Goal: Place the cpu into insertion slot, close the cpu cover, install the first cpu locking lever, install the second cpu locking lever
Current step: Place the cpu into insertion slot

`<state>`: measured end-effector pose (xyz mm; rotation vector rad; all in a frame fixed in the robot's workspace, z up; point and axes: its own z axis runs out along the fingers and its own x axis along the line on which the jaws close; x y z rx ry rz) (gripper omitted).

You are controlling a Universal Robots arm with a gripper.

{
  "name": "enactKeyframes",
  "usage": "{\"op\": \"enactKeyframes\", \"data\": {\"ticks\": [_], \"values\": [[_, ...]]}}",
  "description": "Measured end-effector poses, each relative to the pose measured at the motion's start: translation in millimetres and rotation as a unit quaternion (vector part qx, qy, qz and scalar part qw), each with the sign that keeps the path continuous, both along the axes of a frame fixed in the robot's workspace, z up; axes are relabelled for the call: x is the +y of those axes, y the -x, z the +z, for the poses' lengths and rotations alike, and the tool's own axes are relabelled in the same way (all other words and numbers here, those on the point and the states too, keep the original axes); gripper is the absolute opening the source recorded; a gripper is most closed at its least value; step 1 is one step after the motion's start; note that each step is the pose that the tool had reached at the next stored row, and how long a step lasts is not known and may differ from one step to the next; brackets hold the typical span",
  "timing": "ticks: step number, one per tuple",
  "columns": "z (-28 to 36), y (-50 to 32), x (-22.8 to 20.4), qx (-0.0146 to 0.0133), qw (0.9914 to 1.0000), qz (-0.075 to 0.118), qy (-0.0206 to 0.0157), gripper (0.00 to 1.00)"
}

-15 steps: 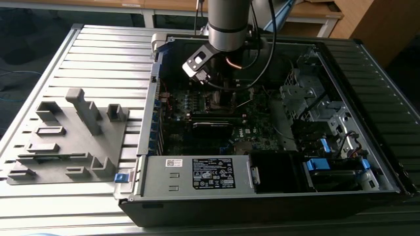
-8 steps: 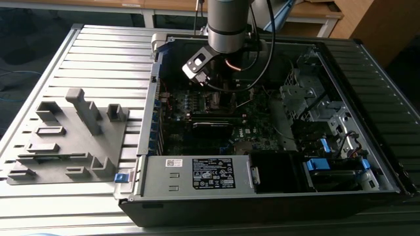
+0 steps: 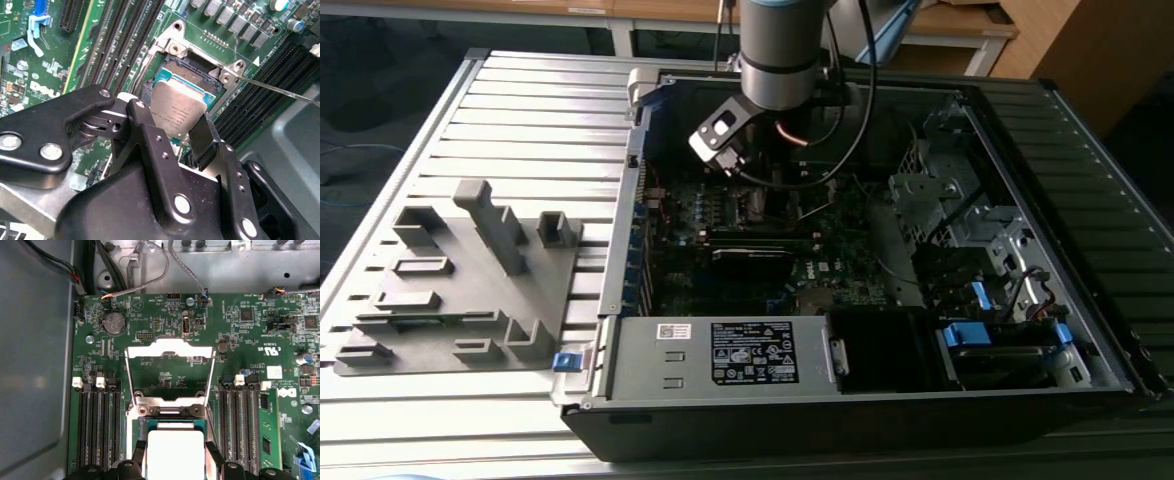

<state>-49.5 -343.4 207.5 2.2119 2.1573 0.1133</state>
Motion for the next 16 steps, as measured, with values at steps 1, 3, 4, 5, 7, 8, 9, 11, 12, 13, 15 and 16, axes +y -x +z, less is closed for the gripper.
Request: {"op": "enactKeyframes", "data": {"ticks": [1, 3, 4, 5, 7, 8, 9, 11, 12, 13, 15, 16], "values": [[-0.5, 0.0, 0.5, 0.0001, 1.00000, 0.000, 0.0001, 0.54], [-1.4, 0.0, 1.1, 0.0000, 1.00000, 0.000, 0.0000, 0.54], [-1.7, 0.0, 1.5, 0.0000, 1.00000, 0.000, 0.0000, 0.54], [-2.0, 0.0, 1.7, 0.0000, 1.00000, -0.001, 0.0000, 0.54], [-2.6, 0.1, 2.2, 0.0000, 1.00000, -0.001, 0.0001, 0.54], [-2.7, 0.1, 2.3, 0.0001, 1.00000, -0.001, 0.0001, 0.54], [-2.7, 0.1, 2.3, 0.0001, 1.00000, -0.001, 0.0001, 0.54], [-3.0, 0.3, 2.3, 0.0000, 1.00000, -0.001, 0.0000, 0.54], [-3.4, 0.4, 2.3, 0.0000, 1.00000, -0.001, -0.0001, 0.54], [-3.8, 0.4, 2.3, 0.0000, 1.00000, -0.001, 0.0000, 0.54], [-4.9, 0.4, 2.3, 0.0000, 1.00000, -0.001, 0.0000, 0.54], [-5.4, 0.4, 2.3, 0.0000, 1.00000, -0.002, 0.0000, 0.54]]}}
